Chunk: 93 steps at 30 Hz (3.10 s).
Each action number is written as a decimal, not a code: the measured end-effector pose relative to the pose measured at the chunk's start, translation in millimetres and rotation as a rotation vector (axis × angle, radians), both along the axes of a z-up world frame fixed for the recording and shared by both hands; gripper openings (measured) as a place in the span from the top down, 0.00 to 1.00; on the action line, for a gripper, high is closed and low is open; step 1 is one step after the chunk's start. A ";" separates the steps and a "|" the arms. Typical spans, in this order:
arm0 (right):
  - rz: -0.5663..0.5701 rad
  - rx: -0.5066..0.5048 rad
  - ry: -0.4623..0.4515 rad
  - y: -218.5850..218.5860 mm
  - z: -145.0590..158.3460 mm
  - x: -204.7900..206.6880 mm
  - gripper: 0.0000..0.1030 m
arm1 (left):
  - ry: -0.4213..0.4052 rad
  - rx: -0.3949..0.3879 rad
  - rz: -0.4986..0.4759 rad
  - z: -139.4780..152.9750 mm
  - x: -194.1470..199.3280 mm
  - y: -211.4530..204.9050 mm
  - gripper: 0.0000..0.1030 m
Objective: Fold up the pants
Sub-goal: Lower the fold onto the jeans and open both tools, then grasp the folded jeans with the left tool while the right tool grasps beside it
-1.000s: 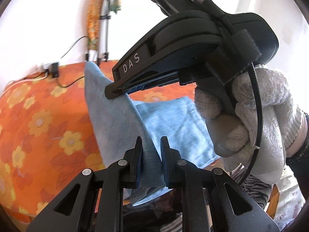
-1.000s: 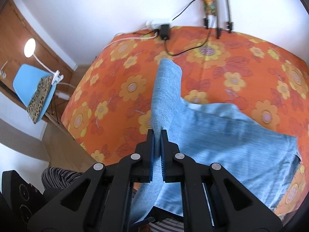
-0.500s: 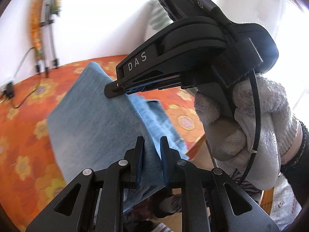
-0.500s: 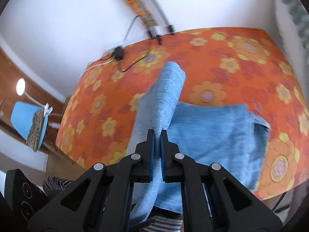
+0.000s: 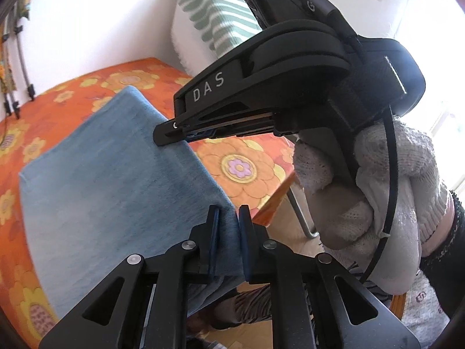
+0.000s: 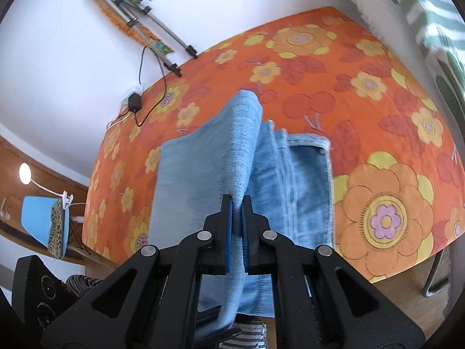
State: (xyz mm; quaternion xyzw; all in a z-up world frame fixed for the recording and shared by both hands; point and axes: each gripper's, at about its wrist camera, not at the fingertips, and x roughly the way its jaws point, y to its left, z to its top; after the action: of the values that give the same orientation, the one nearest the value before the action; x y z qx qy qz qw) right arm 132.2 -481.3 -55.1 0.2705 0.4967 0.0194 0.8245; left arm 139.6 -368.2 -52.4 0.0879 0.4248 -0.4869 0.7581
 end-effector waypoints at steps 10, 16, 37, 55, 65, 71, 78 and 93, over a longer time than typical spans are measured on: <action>-0.053 0.028 0.044 -28.7 -37.0 -15.6 0.96 | 0.021 0.031 -0.102 -19.9 -15.4 -30.6 0.94; -0.109 -0.004 0.059 -45.5 -51.2 -24.3 1.00 | 0.016 0.036 -0.095 -14.5 -12.9 -6.1 0.94; 0.050 -0.253 -0.120 19.3 -35.6 42.2 0.93 | -0.054 0.125 0.184 -29.1 42.8 123.4 0.91; -0.078 -0.357 -0.126 4.6 -25.8 35.4 0.44 | -0.112 0.117 0.274 -37.2 106.2 131.0 0.49; -0.124 -0.361 -0.167 -3.3 -29.9 -3.3 0.09 | 0.005 0.044 0.330 -50.5 142.9 141.2 0.48; -0.091 -0.289 -0.124 -18.1 -46.4 2.8 0.03 | 0.164 -0.008 0.349 -66.3 158.5 150.4 0.48; -0.060 -0.169 -0.053 -31.8 -70.8 11.9 0.02 | 0.308 -0.047 0.401 -83.9 173.6 158.4 0.48; 0.063 -0.206 -0.023 -7.1 -90.6 22.3 0.11 | 0.271 -0.010 0.361 -90.0 172.8 136.7 0.47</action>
State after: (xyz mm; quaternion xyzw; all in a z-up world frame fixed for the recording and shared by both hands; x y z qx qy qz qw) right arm 154.5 -488.4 -145.7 0.1682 0.4950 -0.0029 0.8525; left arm 312.4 -231.5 -142.4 -0.0595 0.5290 -0.3528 0.7696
